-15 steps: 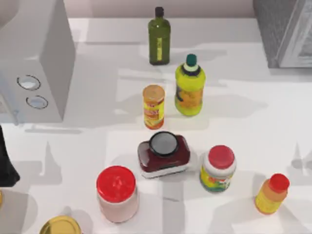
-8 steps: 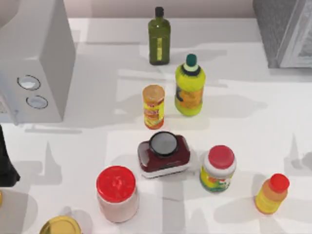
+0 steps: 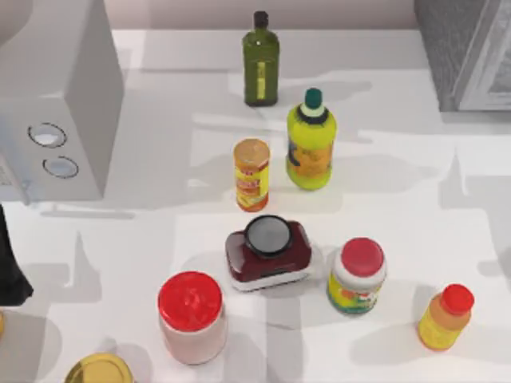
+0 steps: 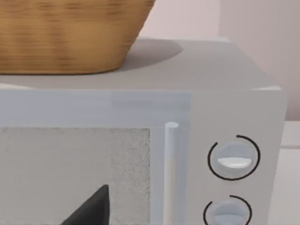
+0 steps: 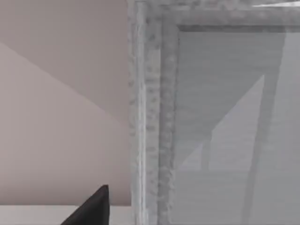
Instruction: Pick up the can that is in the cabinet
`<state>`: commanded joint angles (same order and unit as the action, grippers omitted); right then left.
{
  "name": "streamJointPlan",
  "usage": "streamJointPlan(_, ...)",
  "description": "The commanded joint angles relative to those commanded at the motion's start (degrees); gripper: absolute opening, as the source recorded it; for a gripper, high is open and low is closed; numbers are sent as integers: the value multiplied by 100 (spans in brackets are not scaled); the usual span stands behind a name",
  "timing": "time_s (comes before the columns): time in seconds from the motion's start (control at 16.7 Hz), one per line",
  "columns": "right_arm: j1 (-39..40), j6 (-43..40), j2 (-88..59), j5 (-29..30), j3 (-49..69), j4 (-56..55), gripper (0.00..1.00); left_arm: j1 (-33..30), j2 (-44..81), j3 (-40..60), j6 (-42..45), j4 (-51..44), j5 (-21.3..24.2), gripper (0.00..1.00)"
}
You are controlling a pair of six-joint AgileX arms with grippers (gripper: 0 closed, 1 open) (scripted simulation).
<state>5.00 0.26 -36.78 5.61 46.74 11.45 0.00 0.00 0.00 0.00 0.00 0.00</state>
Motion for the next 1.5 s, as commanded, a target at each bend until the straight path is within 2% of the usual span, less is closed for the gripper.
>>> streamJointPlan(0.36, 322, 32, -2341, 341, 3129, 759, 100, 0, 0, 0, 0, 0, 0, 100)
streamJointPlan(0.66, 512, 55, -3619, 519, 4890, 1159, 100, 0, 0, 0, 0, 0, 0, 100)
streamJointPlan(0.84, 556, 63, -3916, 564, 5292, 1244, 100, 0, 0, 0, 0, 0, 0, 100)
streamJointPlan(1.2, 532, 61, -3924, 562, 5297, 1220, 100, 0, 0, 0, 0, 0, 0, 100)
streamJointPlan(1.5, 494, 37, -4614, 595, 5418, 610, 100, 0, 0, 0, 0, 0, 0, 100)
